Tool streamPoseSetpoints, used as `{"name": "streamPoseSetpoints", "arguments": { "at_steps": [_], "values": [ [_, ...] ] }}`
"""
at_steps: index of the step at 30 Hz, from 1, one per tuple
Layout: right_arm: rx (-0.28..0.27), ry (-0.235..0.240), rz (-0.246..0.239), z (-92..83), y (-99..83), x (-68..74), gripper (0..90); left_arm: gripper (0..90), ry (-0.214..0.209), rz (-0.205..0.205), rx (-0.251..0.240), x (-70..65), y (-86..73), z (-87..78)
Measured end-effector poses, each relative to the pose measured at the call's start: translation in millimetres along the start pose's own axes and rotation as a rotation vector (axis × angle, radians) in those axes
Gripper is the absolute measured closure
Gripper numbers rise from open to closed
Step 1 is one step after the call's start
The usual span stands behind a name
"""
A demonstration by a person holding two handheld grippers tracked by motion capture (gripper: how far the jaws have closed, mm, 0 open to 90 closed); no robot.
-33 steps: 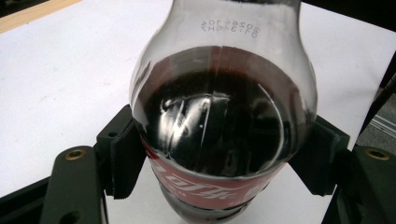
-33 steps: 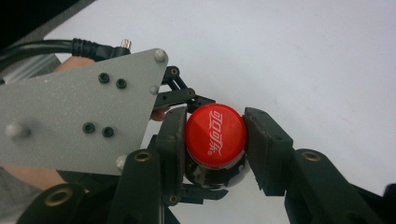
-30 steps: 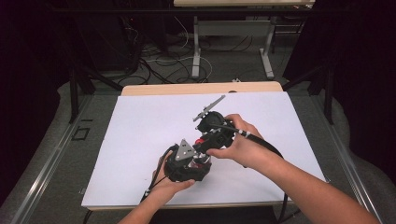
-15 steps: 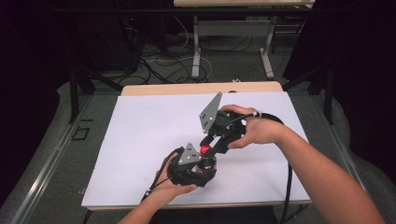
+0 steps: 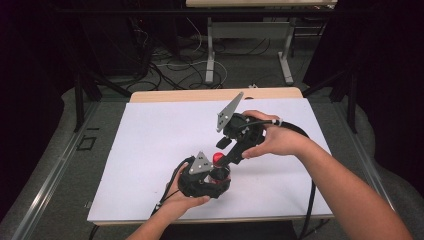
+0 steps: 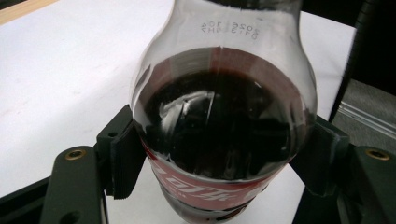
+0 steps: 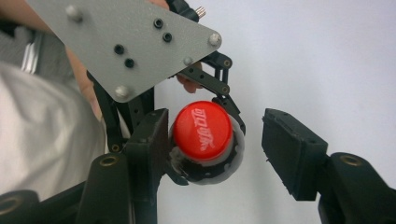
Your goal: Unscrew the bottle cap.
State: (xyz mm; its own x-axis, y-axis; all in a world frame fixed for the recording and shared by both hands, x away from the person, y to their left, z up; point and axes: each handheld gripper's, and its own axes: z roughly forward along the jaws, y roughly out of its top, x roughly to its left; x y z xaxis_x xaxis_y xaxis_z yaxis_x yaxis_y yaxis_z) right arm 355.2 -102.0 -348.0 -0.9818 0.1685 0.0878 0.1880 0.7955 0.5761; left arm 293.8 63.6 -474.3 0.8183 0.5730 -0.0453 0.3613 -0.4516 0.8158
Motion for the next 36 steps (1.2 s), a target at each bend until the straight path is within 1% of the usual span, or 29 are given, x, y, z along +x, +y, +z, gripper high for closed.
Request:
{"name": "streamPoseSetpoints", "arguments": {
  "at_steps": [1,2,3,4,5,6,7,8,9,10,11,14,15,16,17,19,23,25,26,28,29,30,31,32,33,34,35,36],
  "values": [
    [-0.028,-0.023,0.05,-1.5,0.4,2.3,41.5,29.0,0.006,-0.005,0.01,0.9,0.3,-0.8],
    [-0.06,-0.078,0.151,-4.0,1.0,11.3,42.5,29.0,0.024,-0.012,0.0,1.1,-0.1,-0.2],
    [-0.06,-0.078,0.151,-4.0,1.0,11.3,42.5,29.0,0.029,-0.021,0.002,1.3,-0.3,-0.3],
    [-0.076,-0.126,0.193,-4.1,2.0,14.7,43.3,29.0,0.033,-0.023,0.011,2.2,-0.2,-0.9],
    [-0.1,-0.18,0.235,-3.0,2.8,17.5,45.3,29.0,0.043,-0.025,0.001,2.7,-0.3,-0.3],
    [-0.115,-0.225,0.285,-2.3,3.9,20.5,46.4,29.0,0.053,-0.031,-0.002,2.6,-0.5,-0.1],
    [-0.14,-0.265,0.38,-1.2,5.9,26.3,49.8,29.0,0.057,-0.032,-0.001,2.6,-0.5,0.0],
    [-0.14,-0.265,0.38,-1.2,5.9,26.3,49.8,29.0,0.061,-0.032,-0.001,2.4,-0.6,0.1],
    [-0.146,-0.287,0.388,-0.1,7.3,28.6,49.8,29.0,0.063,-0.032,0.0,2.2,-0.6,0.1],
    [-0.153,-0.311,0.393,1.1,9.0,31.6,49.3,29.0,0.059,-0.03,0.011,2.1,-0.3,-0.4],
    [-0.153,-0.315,0.398,3.0,10.3,33.1,49.4,29.0,0.059,-0.033,0.009,1.8,-0.4,-0.1],
    [-0.132,-0.333,0.406,11.2,12.5,34.7,51.0,29.0,0.065,-0.034,0.0,0.9,-0.6,0.2],
    [-0.125,-0.337,0.412,13.7,12.9,35.4,50.9,29.0,0.065,-0.036,0.0,0.9,-0.5,0.0],
    [-0.114,-0.345,0.428,15.9,13.2,36.4,51.2,29.0,0.068,-0.035,-0.003,1.0,-0.4,-0.4],
    [-0.11,-0.347,0.429,17.5,13.1,36.8,52.8,29.0,0.063,-0.035,0.003,1.4,0.1,-1.4],
    [-0.103,-0.36,0.427,18.9,12.3,36.6,53.9,29.0,0.069,-0.036,-0.006,2.4,0.0,-1.8],
    [-0.104,-0.335,0.44,16.9,10.3,36.0,56.8,29.0,0.071,-0.054,-0.003,5.0,0.1,-3.6],
    [-0.103,-0.326,0.439,15.8,9.3,35.6,59.9,29.0,0.075,-0.053,-0.009,5.7,-0.1,-3.4],
    [-0.099,-0.315,0.427,15.4,8.9,35.1,60.2,29.1,0.077,-0.053,-0.007,5.6,-0.1,-3.6],
    [-0.096,-0.298,0.372,15.0,8.3,34.1,60.6,29.0,0.07,-0.047,-0.005,5.9,0.0,-3.7],
    [-0.095,-0.285,0.337,15.0,7.8,32.6,60.7,29.1,0.059,-0.054,-0.003,5.6,-0.5,-3.6],
    [-0.095,-0.27,0.307,14.7,7.3,30.8,60.8,29.0,0.06,-0.051,-0.002,5.3,-0.5,-3.1],
    [-0.082,-0.249,0.263,13.9,6.8,28.0,60.9,29.0,0.047,-0.043,0.013,5.2,-0.5,-3.4],
    [-0.068,-0.225,0.225,13.1,6.4,25.1,61.0,29.0,0.05,-0.046,0.004,4.2,-1.2,-2.0],
    [-0.058,-0.191,0.187,12.2,5.8,21.0,61.1,29.0,0.038,-0.046,0.007,3.4,-1.5,-1.4],
    [-0.039,-0.156,0.161,10.9,5.4,18.4,61.1,29.1,0.035,-0.035,0.006,3.1,-1.4,-0.8],
    [-0.03,-0.127,0.084,10.6,5.1,16.4,61.1,29.0,0.037,-0.019,0.001,2.5,-1.1,0.2],
    [-0.015,-0.101,0.027,10.0,4.8,15.2,61.2,29.0,0.033,-0.012,0.003,1.2,-1.0,0.9]
  ]
}}
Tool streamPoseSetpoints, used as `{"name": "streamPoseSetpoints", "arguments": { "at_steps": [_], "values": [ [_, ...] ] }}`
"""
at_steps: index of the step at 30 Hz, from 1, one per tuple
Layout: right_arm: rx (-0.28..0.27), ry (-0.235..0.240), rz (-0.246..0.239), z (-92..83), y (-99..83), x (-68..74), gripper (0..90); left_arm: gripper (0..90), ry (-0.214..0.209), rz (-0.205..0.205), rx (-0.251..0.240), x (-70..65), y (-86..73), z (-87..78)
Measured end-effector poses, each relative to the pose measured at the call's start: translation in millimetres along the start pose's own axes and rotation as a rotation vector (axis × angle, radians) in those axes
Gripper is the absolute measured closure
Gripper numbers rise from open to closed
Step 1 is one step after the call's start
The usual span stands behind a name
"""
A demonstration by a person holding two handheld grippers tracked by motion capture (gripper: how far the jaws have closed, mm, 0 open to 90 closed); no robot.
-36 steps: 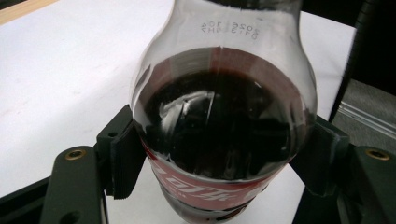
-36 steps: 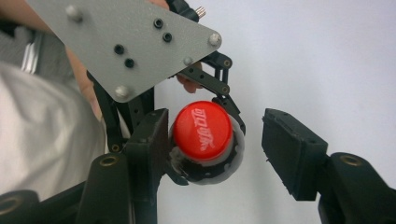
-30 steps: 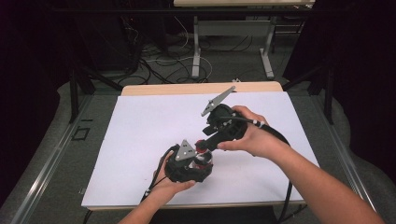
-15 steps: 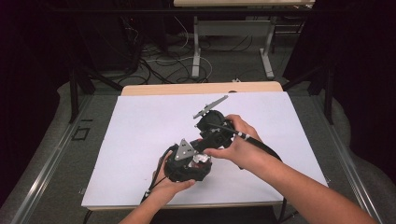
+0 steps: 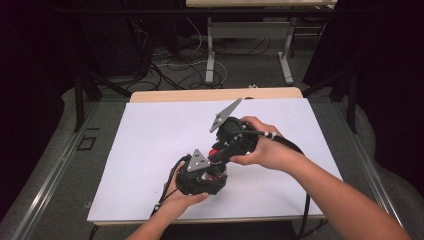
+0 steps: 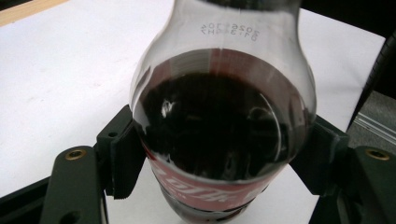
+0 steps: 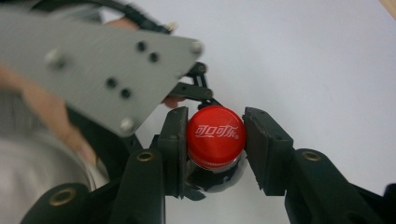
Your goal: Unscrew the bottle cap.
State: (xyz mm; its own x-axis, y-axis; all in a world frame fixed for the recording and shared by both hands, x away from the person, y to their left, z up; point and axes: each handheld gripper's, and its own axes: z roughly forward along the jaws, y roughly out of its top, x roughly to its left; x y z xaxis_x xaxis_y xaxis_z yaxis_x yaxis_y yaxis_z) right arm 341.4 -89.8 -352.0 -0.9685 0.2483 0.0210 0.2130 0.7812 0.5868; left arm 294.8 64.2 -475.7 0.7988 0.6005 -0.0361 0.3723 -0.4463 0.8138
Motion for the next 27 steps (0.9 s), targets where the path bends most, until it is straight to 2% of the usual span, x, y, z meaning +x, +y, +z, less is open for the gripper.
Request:
{"name": "streamPoseSetpoints", "arguments": {
  "at_steps": [4,5,6,8,9,10,11,12,13,14,15,18,19,21,22,23,24,27],
  "values": [
    [0.032,0.092,-0.155,-3.0,0.1,-8.8,61.2,29.0,-0.038,0.011,0.001,-3.3,0.6,0.8],
    [0.041,0.11,-0.175,-4.2,0.2,-10.7,61.3,29.0,-0.043,0.028,0.011,-3.2,1.3,-0.2],
    [0.039,0.134,-0.215,-4.6,-0.1,-11.8,61.3,29.0,-0.048,0.029,-0.001,-4.3,0.9,0.3],
    [0.038,0.176,-0.263,-5.6,-0.7,-14.5,61.3,29.1,-0.065,0.039,0.007,-5.2,1.1,0.0],
    [0.032,0.197,-0.295,-5.3,-1.1,-15.8,61.3,29.0,-0.08,0.059,0.015,-4.6,1.6,-0.8],
    [0.035,0.214,-0.315,-5.6,-1.4,-16.6,61.3,29.1,-0.077,0.059,0.002,-5.5,1.1,0.4],
    [0.039,0.227,-0.328,-6.0,-1.6,-17.4,61.3,29.1,-0.102,0.063,0.017,-6.0,1.5,-0.1],
    [0.044,0.241,-0.374,-6.4,-1.9,-18.0,61.3,29.1,-0.096,0.074,0.009,-6.6,1.4,0.6],
    [0.047,0.248,-0.383,-6.9,-2.2,-17.9,61.4,29.0,-0.109,0.064,0.016,-7.5,1.3,0.1],
    [0.043,0.254,-0.403,-6.8,-2.0,-18.7,61.4,29.1,-0.115,0.073,0.011,-7.9,1.4,0.5],
    [0.043,0.262,-0.423,-7.7,-2.6,-18.7,61.4,29.1,-0.131,0.08,0.028,-7.9,2.2,-0.8],
    [0.032,0.277,-0.461,-9.2,-4.1,-18.3,61.3,29.1,-0.125,0.09,0.011,-9.4,2.3,-0.2],
    [0.026,0.276,-0.461,-9.3,-4.4,-18.5,61.2,29.1,-0.135,0.088,0.021,-8.8,2.8,-1.1],
    [0.03,0.273,-0.381,-9.3,-5.3,-19.0,60.8,29.1,-0.134,0.078,0.02,-8.4,2.9,-1.1],
    [0.039,0.269,-0.343,-9.6,-4.9,-19.7,57.4,29.1,-0.129,0.074,0.02,-8.2,3.0,-1.3],
    [0.038,0.259,-0.299,-9.7,-4.3,-20.4,47.2,29.1,-0.126,0.065,0.02,-7.8,3.0,-1.6],
    [0.032,0.221,-0.233,-11.1,-3.7,-19.2,41.3,29.0,-0.113,0.072,0.015,-6.3,3.3,-1.7],
    [0.009,0.155,-0.138,-17.7,-1.0,-12.6,41.1,29.0,-0.078,0.051,-0.002,-4.4,2.7,-1.8]
  ]
}}
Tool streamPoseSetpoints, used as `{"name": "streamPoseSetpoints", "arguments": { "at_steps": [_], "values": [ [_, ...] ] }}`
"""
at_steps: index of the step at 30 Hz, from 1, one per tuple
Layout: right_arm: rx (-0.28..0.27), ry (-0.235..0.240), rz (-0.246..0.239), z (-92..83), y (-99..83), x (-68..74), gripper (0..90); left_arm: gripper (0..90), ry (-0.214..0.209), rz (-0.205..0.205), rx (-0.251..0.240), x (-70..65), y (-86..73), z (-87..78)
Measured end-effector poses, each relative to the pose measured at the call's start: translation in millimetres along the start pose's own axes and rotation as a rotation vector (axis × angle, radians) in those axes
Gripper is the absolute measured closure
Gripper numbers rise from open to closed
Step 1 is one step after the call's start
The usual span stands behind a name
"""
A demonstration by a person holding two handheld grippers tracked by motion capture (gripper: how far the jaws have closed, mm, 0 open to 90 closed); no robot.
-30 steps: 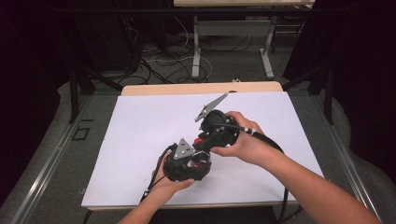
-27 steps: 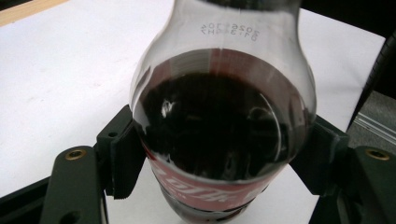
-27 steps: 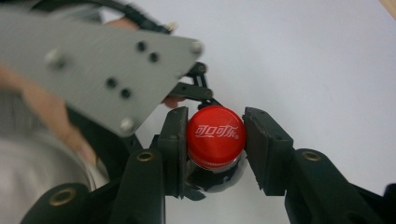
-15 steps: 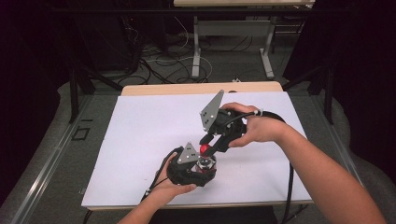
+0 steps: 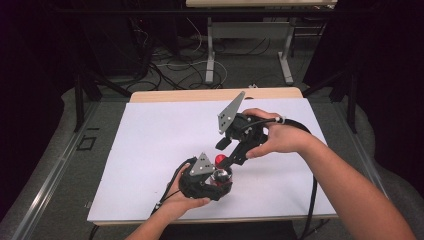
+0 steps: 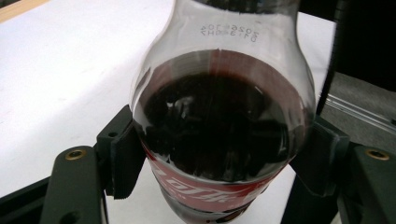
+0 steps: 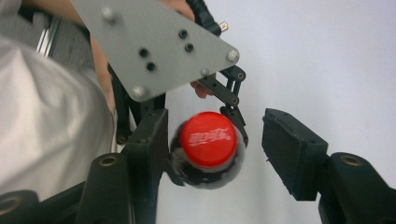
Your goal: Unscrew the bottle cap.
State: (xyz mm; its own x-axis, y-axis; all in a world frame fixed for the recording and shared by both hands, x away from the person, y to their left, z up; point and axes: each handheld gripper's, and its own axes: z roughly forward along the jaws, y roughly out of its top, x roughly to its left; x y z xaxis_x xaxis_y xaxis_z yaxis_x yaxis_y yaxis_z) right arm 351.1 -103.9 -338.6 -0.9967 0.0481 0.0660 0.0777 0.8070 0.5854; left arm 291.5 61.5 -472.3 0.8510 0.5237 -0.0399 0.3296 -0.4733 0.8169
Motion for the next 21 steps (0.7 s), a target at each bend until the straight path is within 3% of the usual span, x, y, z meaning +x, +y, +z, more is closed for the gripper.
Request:
{"name": "streamPoseSetpoints", "arguments": {
  "at_steps": [1,2,3,5,8,9,12,18,21],
  "values": [
    [-0.025,-0.051,0.06,-0.2,1.5,4.1,41.2,29.1,0.001,-0.008,0.009,1.0,0.3,-1.0],
    [-0.053,-0.103,0.185,-2.4,4.9,10.0,41.8,29.1,0.009,-0.02,0.005,1.5,0.1,-0.9],
    [-0.053,-0.103,0.185,-2.4,4.9,10.0,41.8,29.1,0.024,-0.023,0.003,1.9,0.0,-0.8],
    [-0.064,-0.223,0.317,-1.0,7.3,16.5,46.9,29.1,0.053,-0.033,-0.005,2.2,-0.5,-0.2],
    [-0.071,-0.298,0.492,4.2,10.1,22.5,51.2,29.0,0.085,-0.038,0.002,1.4,-0.8,0.0],
    [-0.06,-0.311,0.528,5.8,11.5,23.9,51.6,29.1,0.096,-0.042,0.005,1.3,-0.8,-0.1],
    [-0.072,-0.293,0.592,10.4,14.7,25.1,52.5,29.1,0.115,-0.045,0.006,0.6,-1.0,0.1],
    [-0.015,-0.343,0.618,16.9,17.1,24.7,54.8,29.1,0.132,-0.051,0.005,-0.5,-0.7,-0.1],
    [0.003,-0.337,0.639,20.0,17.0,24.2,55.6,29.1,0.139,-0.055,0.007,-0.7,-0.6,0.0]
  ]
}}
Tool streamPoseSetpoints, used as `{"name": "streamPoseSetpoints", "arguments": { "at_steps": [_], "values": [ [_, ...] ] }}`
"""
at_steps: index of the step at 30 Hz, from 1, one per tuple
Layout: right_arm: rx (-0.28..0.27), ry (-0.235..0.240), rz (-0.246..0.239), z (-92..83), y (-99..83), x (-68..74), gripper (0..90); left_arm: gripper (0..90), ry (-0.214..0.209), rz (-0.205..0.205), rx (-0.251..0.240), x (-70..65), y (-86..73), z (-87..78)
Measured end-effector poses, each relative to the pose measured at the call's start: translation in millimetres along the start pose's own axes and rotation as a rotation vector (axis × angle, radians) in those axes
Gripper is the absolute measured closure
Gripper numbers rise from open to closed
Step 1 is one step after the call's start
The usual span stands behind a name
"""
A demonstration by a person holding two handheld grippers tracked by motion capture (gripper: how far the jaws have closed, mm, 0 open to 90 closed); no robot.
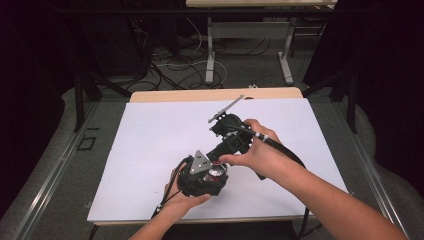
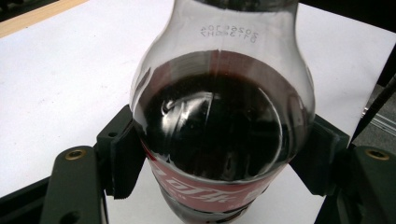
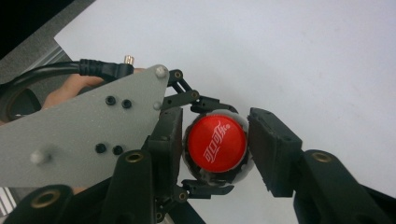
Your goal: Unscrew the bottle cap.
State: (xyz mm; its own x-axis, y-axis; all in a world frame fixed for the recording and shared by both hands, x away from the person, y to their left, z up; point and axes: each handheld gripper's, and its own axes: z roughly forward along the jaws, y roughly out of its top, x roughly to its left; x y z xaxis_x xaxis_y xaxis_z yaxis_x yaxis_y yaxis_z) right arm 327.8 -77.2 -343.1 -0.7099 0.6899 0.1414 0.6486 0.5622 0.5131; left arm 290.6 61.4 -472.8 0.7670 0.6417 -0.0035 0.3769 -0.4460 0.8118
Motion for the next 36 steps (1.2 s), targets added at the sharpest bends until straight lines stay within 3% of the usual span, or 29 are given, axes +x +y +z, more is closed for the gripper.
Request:
{"name": "streamPoseSetpoints", "arguments": {
  "at_steps": [5,7,9,10,15,19,22,26,31,34,36],
  "values": [
    [0.016,-0.003,-0.002,2.0,-0.7,-0.2,59.8,29.1,0.002,-0.014,-0.01,0.2,-0.3,-0.1],
    [0.02,0.002,-0.021,1.8,-0.3,-0.4,60.0,29.1,-0.009,-0.016,-0.011,0.9,-0.2,-0.3],
    [0.029,0.032,-0.073,1.7,1.1,-3.2,60.3,29.1,-0.018,-0.007,0.0,2.4,0.1,-1.1],
    [0.033,0.045,-0.138,1.8,2.1,-5.4,60.4,29.1,-0.028,-0.007,-0.004,3.0,-0.3,-0.7],
    [0.062,0.155,-0.348,1.9,8.5,-19.2,60.9,29.2,-0.058,-0.002,-0.01,2.6,-0.6,-0.3],
    [0.073,0.239,-0.568,1.5,11.2,-25.1,60.9,29.3,-0.092,0.014,-0.013,2.6,-0.6,-0.6],
    [0.067,0.29,-0.686,0.9,11.3,-30.5,61.0,29.4,-0.118,0.013,-0.009,1.1,-0.5,0.0],
    [0.082,0.354,-0.82,0.1,10.2,-33.9,61.0,29.5,-0.155,0.044,-0.004,-1.9,-1.0,1.2],
    [0.081,0.373,-1.023,-2.5,8.4,-31.0,61.2,29.6,-0.189,0.084,0.0,-1.5,-1.5,3.2],
    [0.066,0.379,-1.036,-8.1,9.2,-31.2,61.2,29.6,-0.194,0.083,0.001,-2.8,-1.5,3.0],
    [0.063,0.394,-0.989,-12.3,10.7,-32.8,61.2,29.6,-0.188,0.065,-0.015,-3.2,-1.6,3.1]
  ]
}}
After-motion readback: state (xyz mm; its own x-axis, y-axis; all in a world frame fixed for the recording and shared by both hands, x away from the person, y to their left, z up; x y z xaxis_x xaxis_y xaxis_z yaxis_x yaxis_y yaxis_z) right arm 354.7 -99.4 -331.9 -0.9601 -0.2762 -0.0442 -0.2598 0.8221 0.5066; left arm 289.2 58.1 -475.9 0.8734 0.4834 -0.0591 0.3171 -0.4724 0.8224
